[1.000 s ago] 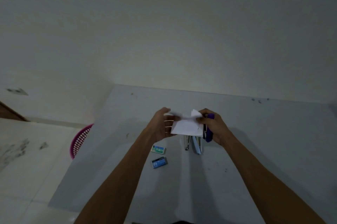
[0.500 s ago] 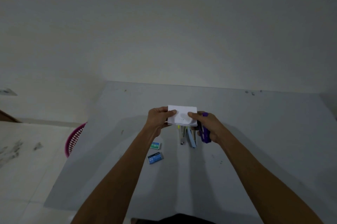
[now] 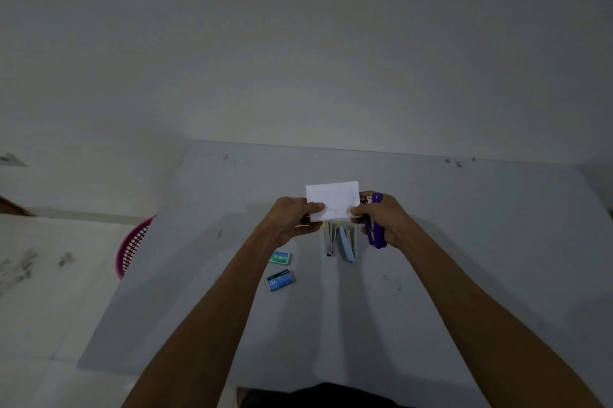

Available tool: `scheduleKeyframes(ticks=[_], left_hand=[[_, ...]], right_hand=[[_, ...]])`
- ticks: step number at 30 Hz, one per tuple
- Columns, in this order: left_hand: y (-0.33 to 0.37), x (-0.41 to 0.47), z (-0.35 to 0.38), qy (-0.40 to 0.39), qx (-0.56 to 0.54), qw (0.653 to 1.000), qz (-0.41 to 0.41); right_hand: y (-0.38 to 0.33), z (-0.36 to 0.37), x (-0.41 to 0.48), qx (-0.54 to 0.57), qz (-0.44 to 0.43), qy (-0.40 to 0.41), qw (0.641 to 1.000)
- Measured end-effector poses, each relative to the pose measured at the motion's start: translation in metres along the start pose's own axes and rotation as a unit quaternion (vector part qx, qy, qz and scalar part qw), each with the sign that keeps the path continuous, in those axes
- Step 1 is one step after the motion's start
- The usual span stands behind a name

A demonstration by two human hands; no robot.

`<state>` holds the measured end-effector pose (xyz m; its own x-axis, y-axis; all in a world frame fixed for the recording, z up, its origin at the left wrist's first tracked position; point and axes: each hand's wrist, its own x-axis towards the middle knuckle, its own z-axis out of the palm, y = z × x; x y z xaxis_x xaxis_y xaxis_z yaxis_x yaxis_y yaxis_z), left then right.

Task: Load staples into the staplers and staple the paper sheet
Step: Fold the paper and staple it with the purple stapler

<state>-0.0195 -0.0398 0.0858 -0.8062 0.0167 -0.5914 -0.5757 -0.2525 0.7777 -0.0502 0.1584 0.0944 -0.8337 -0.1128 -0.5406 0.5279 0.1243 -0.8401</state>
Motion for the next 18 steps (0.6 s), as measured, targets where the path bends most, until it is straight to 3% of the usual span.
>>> scheduleKeyframes(ticks=[5,9,13,18], left_hand=[[0.002,0.005,0.001,0.03,-0.024,0.999,0.021],[0.005,0.009,0.0,0.069,-0.081,0.994,0.032],[0.003,0.014,0.001,0.086,-0.095,0.991,0.03],[-0.004,0.015,0.007,0.081,-0.089,0.992,0.03]], right_hand=[[0.002,0.005,-0.001,0.057,0.029,0.014,0.998],[0.012,0.005,-0.006,0.145,0.116,-0.063,0.981],[0.028,0.015,-0.01,0.177,0.085,-0.09,0.976],[0.032,0.024,-0.011,0.128,0.034,-0.095,0.987]])
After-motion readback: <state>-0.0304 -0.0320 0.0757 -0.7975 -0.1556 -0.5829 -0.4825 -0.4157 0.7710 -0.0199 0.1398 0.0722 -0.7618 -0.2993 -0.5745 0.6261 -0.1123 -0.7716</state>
